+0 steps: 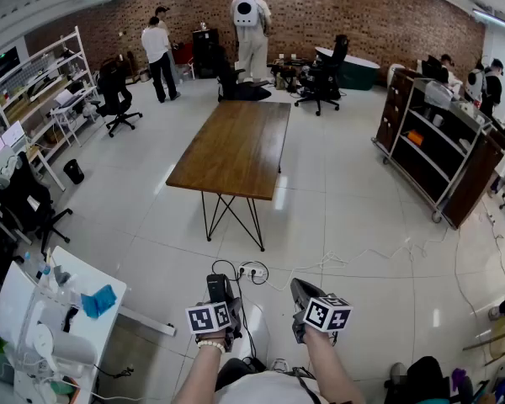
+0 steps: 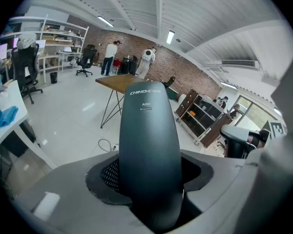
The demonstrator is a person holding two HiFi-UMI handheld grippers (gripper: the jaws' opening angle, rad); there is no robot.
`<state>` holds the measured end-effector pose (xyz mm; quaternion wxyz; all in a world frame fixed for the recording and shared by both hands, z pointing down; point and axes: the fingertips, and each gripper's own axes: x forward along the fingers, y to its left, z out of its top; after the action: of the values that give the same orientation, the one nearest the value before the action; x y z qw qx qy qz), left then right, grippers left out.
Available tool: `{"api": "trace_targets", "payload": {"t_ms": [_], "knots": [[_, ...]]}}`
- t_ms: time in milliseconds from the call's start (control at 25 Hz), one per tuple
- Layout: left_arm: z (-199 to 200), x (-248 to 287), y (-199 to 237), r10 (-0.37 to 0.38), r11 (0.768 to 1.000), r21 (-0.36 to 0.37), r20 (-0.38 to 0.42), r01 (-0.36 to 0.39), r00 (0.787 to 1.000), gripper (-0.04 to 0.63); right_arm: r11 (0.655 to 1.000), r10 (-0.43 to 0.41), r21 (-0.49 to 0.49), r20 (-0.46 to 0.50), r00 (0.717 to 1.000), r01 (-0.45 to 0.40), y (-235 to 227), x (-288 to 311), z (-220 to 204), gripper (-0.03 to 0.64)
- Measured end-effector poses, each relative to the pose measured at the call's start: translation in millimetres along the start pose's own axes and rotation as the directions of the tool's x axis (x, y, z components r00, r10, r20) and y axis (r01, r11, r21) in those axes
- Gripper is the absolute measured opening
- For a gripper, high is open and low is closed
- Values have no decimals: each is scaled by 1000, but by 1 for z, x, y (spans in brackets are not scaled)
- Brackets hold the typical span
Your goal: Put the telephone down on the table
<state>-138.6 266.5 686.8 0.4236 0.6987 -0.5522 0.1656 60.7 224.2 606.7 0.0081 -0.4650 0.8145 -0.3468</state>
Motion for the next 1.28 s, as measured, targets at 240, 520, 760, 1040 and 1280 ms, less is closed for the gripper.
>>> {"api": "trace_targets", "payload": {"t_ms": [240,520,760,1040,1280], "knots": [[3,9,-21,1,1000,-7,34,-1,999,281,1000,11,-1,-30,999,-11,-24,-7,-3,8],[1,16,-32,11,1000,-23,33,-10,999,281,999,31,13,-43,999,-30,-35,-2,3,8],[12,36,-36,12,1000,-21,12,-12,1000,281,999,42,19,-63,997,-41,-44,12,8,8],[37,70,-47,-8,1000,-4,-9,8,1000,281,999,21,44,-54,998,-19,-69,36,29,8],[81,97,-36,-6,1000,-14,-3,6,1000,281,999,31,42,-62,998,-29,-76,81,55,8]]}}
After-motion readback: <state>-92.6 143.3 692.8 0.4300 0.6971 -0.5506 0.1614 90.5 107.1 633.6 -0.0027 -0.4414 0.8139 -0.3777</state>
